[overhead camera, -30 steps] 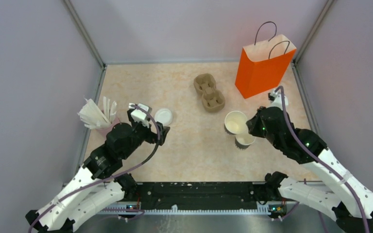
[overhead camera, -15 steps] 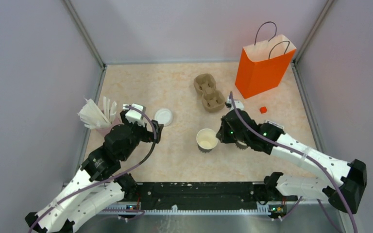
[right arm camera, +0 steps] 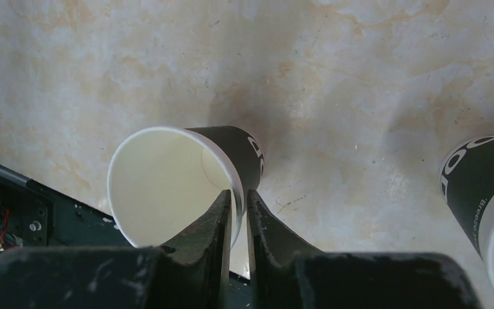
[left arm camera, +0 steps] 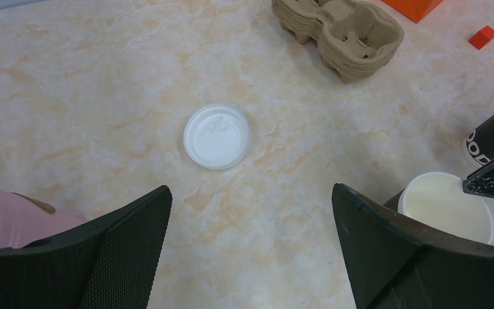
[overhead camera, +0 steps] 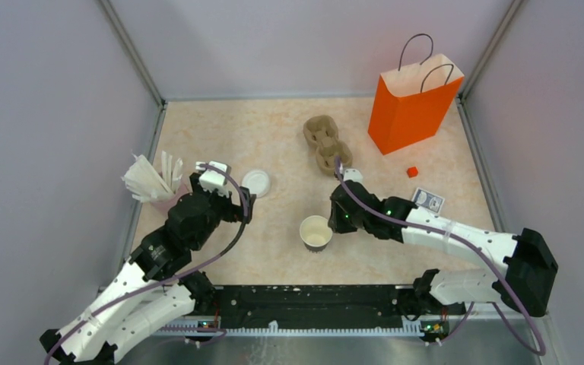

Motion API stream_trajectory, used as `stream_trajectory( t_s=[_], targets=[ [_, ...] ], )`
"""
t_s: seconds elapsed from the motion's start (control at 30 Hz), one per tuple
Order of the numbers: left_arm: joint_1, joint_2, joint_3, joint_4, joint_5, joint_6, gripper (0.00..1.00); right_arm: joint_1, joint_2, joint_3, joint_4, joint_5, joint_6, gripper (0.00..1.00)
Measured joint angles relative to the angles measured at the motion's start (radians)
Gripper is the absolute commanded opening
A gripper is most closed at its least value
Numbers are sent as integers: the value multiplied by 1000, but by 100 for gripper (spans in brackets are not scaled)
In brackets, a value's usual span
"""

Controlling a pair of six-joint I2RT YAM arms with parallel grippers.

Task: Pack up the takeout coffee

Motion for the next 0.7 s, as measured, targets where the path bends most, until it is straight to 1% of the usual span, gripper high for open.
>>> stream_trajectory(
  t_s=[0.07,0.1,0.23,0.33,0.43,0.5,0.6,0.63,0.7],
  targets=[
    [0,4,0,1,0,0,99,0,-3,0,4,6,3,29],
    [0,6,0,1,0,0,99,0,-6,0,2,8,3,31],
    [0,47,0,3,5,-4,99,0,-44,1,-11,18,-1,32],
    [0,111,1,0,18,-21,99,1,-111,1,-21,21,-10,33],
    [0,214,23,-16,39,-42,97,1,-200,0,-18,21,-28,47],
    [0,293,55,-33,45,-50,94,1,-291,-19,8,16,-47,54],
    [9,435,135,-60,58,-52,90,2,-440,-77,45,2,-74,70],
    [16,471,159,-61,71,-51,88,2,-489,-98,55,-2,-80,74],
    [46,539,208,-65,105,-49,85,2,-566,-134,73,-8,-96,77]
  ],
)
